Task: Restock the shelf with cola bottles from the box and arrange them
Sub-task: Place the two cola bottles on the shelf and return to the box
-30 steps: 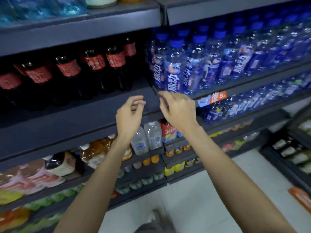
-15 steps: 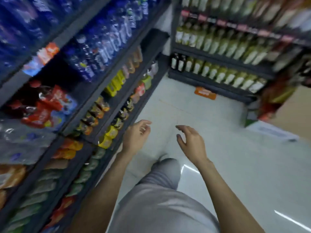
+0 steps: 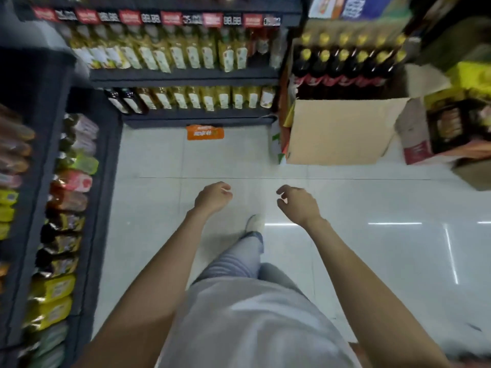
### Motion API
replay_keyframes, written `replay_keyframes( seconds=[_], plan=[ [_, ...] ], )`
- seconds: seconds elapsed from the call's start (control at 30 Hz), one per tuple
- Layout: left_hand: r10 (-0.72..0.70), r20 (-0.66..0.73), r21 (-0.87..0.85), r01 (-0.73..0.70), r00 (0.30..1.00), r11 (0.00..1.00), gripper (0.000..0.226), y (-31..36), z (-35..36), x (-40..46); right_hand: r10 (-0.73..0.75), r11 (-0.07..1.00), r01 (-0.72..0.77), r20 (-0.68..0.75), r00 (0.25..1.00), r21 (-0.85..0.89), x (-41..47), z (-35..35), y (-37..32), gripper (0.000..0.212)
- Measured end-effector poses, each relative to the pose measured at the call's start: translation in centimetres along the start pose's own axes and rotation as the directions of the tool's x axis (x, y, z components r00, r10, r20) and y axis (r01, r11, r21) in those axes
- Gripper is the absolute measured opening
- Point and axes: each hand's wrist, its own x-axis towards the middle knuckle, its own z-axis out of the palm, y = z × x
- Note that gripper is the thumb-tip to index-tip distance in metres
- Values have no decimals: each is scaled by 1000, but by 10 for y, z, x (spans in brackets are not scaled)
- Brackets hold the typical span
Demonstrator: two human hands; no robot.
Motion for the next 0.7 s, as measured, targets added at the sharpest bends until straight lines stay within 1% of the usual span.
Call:
replay_keyframes(
  seconds=[0.07, 0.13, 0.23, 0.3, 0.37, 0.43, 0.53, 0.6, 0.7],
  plan=[
    [62, -4, 47, -61, 998, 997, 30, 57, 8, 23, 47, 997, -46, -17, 999, 60, 28, -40, 35, 31],
    [132, -30, 42, -131, 991, 991, 27, 107, 13, 45, 91, 990, -85, -50, 995, 113, 55, -79, 69, 30],
    [209, -5, -28, -209, 978, 977, 24, 173, 21, 81, 152, 961, -120, -116, 981, 248, 99, -131, 119, 27],
    [232, -15, -80, -232, 973, 969, 25, 214, 28, 110, 166, 943, -112, -152, 974, 312, 133, -161, 149, 26],
    [233, -60, -123, -238, 971, 963, 24, 254, 37, 138, 163, 943, -102, -174, 971, 316, 171, -189, 178, 25],
    [215, -113, -169, -232, 970, 958, 24, 293, 48, 167, 171, 939, -110, -162, 972, 327, 213, -213, 207, 26],
    [139, -176, -245, -180, 975, 953, 30, 347, 71, 207, 162, 930, -104, -140, 977, 353, 273, -241, 247, 29],
    [101, -180, -281, -149, 978, 948, 34, 382, 90, 236, 153, 948, -106, -135, 979, 301, 309, -255, 272, 34],
    [67, -184, -309, -122, 981, 943, 39, 426, 117, 281, 159, 960, -122, -135, 978, 253, 360, -269, 297, 50]
  ],
)
